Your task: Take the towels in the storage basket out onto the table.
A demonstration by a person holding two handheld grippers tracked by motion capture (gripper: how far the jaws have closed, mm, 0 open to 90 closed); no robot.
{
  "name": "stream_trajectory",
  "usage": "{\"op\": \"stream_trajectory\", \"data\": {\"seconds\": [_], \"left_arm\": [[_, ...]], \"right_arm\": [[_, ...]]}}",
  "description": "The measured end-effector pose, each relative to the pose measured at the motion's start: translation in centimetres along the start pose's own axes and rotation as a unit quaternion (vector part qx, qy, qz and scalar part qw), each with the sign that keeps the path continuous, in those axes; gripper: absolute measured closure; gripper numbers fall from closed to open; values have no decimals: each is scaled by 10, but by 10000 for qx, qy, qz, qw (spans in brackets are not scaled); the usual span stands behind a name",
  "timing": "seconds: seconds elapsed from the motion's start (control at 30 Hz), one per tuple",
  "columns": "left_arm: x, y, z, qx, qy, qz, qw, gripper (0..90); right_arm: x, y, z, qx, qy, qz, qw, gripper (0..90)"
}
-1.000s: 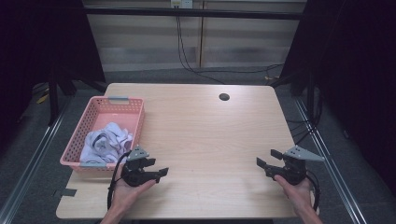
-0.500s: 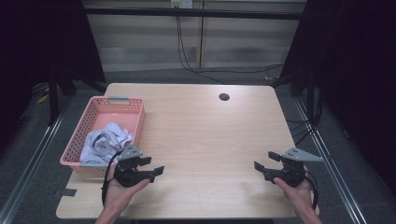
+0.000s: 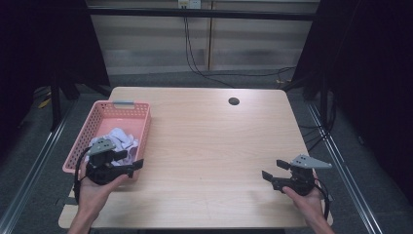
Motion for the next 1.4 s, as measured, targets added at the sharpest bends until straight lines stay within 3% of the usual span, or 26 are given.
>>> {"op": "stream_trajectory", "data": {"seconds": [0.2, 0.27, 0.3, 0.33, 0.4, 0.43, 0.6, 0.63, 0.67, 0.7, 0.87, 0.93, 1.0, 1.03, 1.1, 1.13, 1.4], "left_arm": [[-6, -6, -20, -162, -73, -59, 9998, 252], [-7, -8, -25, -273, -63, -46, 9996, 252], [-8, -11, -29, -512, 50, -80, 9986, 255], [-8, -11, -32, -586, 92, -74, 9982, 261], [-7, -11, -35, -574, 37, -109, 9983, 261], [-8, -12, -42, -714, 9, -119, 9974, 255], [-11, -17, -58, -733, -95, -191, 9971, 217], [-13, -17, -65, -756, -224, -217, 9967, 208], [-13, -17, -65, -756, -224, -217, 9967, 197], [-15, -16, -72, -747, -223, -366, 9963, 191], [-20, -14, -84, -843, -231, -409, 9953, 181], [-20, -10, -91, -754, -334, -473, 9955, 169], [-19, -4, -96, -808, -294, -598, 9945, 178], [-16, 6, -99, -1011, -179, -781, 9916, 180], [-14, 16, -103, -725, -385, -945, 9921, 170], [-13, 21, -103, -695, -404, -1023, 9915, 183], [-15, 41, -102, -744, -160, -1310, 9885, 158]], "right_arm": [[2, 1, -3, -97, 20, -116, 9999, 212], [2, 3, -4, -151, 12, -132, 9998, 209], [1, 4, -4, -86, -39, -198, 9998, 206], [1, 4, -3, -64, -65, -219, 9997, 200], [1, 5, -3, -28, -78, -230, 9997, 196], [1, 4, -2, -9, -43, -235, 9997, 196], [1, 4, 0, 2, -50, -210, 9998, 194], [2, 4, -1, -1, -24, -234, 9997, 194], [2, 4, -1, -1, -24, -234, 9997, 194], [2, 4, -1, -7, -32, -232, 9997, 195], [2, 5, -2, -31, -70, -212, 9997, 197], [2, 5, -2, -40, -65, -220, 9997, 196], [2, 5, -2, -68, -67, -232, 9997, 197], [2, 6, -2, -110, 36, -221, 9997, 201], [2, 6, 0, -73, 62, -217, 9997, 201], [2, 6, 0, -55, 39, -219, 9997, 201], [2, 8, -1, -93, 27, -262, 9996, 201]]}}
Point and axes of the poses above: each handheld gripper's, and its own axes: y roughly forward along the jaws, x roughly out of its underside, z roughly to its right, the point moved 2 cm from there along y, roughly forward along the jaws, and after that the axes turned 3 degrees about z, right-handed, at the moved point
